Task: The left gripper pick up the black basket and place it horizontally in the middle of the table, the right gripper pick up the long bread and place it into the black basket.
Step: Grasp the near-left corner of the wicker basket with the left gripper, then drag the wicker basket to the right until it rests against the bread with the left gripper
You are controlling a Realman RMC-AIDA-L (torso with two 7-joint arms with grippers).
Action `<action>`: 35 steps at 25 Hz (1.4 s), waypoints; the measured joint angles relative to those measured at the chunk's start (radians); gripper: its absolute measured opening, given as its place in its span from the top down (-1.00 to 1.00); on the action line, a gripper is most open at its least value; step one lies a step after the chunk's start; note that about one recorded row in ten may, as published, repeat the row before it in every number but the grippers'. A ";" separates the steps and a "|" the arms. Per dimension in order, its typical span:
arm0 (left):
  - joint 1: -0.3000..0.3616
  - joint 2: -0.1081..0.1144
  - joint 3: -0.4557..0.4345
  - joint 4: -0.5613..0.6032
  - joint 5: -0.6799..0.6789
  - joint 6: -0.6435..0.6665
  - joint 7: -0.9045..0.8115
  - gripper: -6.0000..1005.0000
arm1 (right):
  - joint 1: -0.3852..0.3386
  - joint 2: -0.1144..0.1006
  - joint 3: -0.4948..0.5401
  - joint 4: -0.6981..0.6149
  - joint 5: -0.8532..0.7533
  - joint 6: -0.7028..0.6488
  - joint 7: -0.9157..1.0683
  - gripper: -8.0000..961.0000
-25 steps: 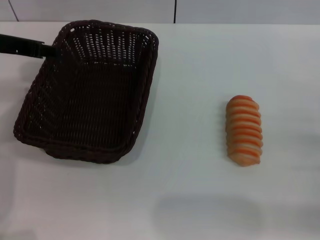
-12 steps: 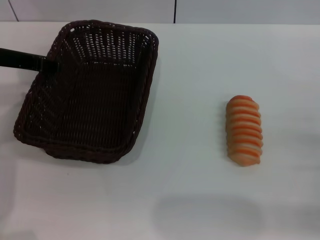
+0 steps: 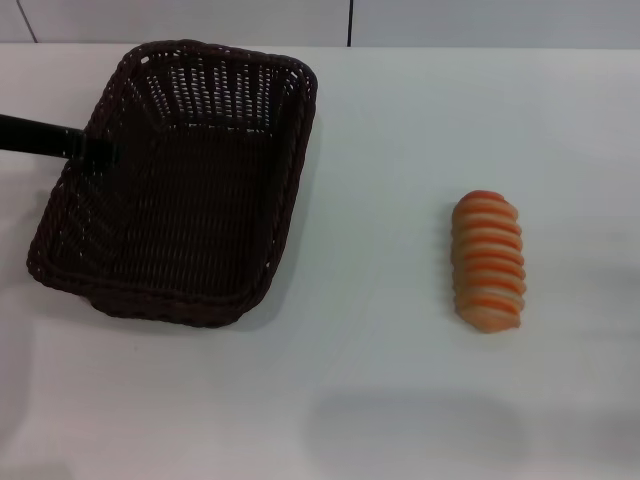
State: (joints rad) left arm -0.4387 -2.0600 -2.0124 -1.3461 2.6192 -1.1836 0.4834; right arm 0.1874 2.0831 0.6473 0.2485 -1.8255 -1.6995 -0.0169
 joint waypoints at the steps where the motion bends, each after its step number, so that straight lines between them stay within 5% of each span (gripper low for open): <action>1: 0.000 0.000 0.005 0.010 0.001 0.006 0.000 -0.33 | 0.001 0.000 0.000 0.000 0.000 0.000 0.000 -0.48; 15: -0.004 0.001 0.012 0.044 0.002 0.030 0.003 -0.31 | 0.003 0.000 0.000 -0.002 0.000 0.000 0.000 -0.48; 31: -0.011 0.003 0.008 -0.004 -0.015 -0.004 0.095 0.55 | -0.001 0.000 0.000 -0.002 0.000 -0.005 0.000 -0.48; 33: -0.053 0.008 -0.107 -0.069 -0.100 -0.111 0.220 0.59 | -0.003 0.000 0.000 -0.001 0.000 -0.010 0.000 -0.48; 35: -0.053 0.008 -0.107 -0.069 -0.100 -0.111 0.220 0.59 | -0.004 0.000 0.000 0.000 0.000 -0.013 0.000 -0.48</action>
State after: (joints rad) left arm -0.4913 -2.0519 -2.1191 -1.4152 2.5189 -1.2949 0.7039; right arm 0.1839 2.0831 0.6473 0.2481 -1.8254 -1.7122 -0.0169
